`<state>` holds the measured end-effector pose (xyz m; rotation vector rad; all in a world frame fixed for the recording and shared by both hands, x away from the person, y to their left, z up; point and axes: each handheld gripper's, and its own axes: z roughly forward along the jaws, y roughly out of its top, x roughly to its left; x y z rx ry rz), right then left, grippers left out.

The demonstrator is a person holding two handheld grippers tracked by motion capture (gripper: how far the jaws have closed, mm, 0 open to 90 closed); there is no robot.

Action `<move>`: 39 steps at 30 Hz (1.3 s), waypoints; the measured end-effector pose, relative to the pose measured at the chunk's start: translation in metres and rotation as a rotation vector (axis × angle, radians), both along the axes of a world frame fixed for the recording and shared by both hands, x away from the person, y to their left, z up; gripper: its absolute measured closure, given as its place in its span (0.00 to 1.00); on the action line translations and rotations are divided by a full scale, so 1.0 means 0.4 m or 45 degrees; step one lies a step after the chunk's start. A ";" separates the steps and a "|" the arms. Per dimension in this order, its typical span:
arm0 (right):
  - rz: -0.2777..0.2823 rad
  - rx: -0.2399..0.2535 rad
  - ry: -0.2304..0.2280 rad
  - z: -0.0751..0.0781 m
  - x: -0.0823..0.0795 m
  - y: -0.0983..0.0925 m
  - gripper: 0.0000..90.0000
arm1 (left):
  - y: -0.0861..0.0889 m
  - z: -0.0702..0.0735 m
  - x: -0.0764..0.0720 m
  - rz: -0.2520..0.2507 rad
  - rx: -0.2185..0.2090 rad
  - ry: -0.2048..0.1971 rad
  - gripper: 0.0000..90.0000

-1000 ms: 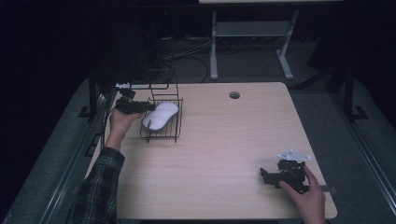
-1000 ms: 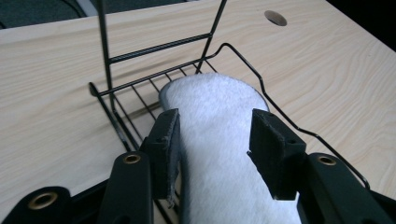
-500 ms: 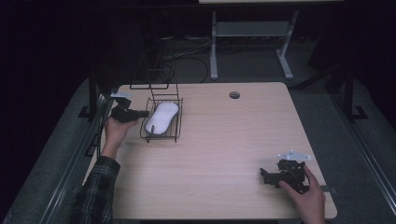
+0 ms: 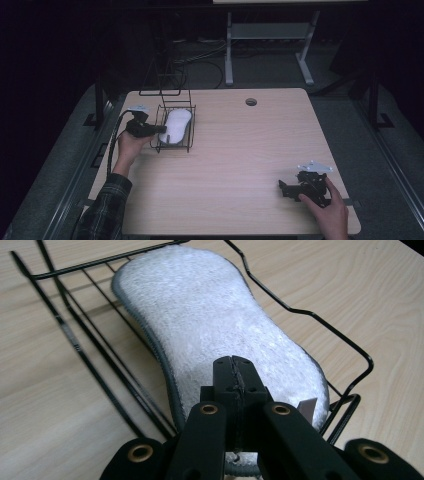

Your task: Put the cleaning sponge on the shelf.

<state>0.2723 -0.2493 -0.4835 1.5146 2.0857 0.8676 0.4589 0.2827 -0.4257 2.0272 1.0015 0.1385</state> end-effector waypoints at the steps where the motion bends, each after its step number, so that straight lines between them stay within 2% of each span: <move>1: 0.000 0.000 0.000 0.000 0.000 0.000 0.00 | -0.003 -0.001 -0.001 0.001 0.001 -0.004 1.00; 4: 0.000 0.000 0.000 0.000 0.000 0.000 0.00 | -0.003 0.002 -0.004 -0.003 -0.014 -0.006 1.00; 7: 0.000 0.000 0.000 0.000 0.000 0.000 0.00 | 0.003 0.012 -0.021 -0.010 -0.050 -0.033 1.00; 15: -0.001 0.000 0.000 0.000 0.000 0.000 0.00 | 0.024 0.032 -0.080 -0.005 -0.047 -0.062 1.00; 21: 0.000 0.000 0.000 0.000 0.000 0.000 0.00 | 0.040 0.033 -0.122 0.000 -0.023 -0.056 1.00; 24: -0.001 0.000 0.001 0.000 0.000 0.000 0.00 | 0.044 0.039 -0.145 0.001 -0.028 -0.069 0.99; 28: -0.001 0.001 0.000 0.000 0.000 0.000 0.00 | 0.038 0.047 -0.188 -0.012 0.004 -0.085 0.88; 32: 0.000 0.000 0.000 0.000 0.000 0.000 0.00 | 0.030 0.050 -0.232 -0.025 0.040 -0.097 0.72; 35: 0.000 0.000 0.001 0.000 0.000 0.000 0.00 | 0.025 0.046 -0.259 -0.035 0.062 -0.092 0.61; 39: 0.000 0.000 0.001 0.000 -0.001 0.000 0.00 | 0.016 0.034 -0.295 -0.055 0.095 -0.098 0.51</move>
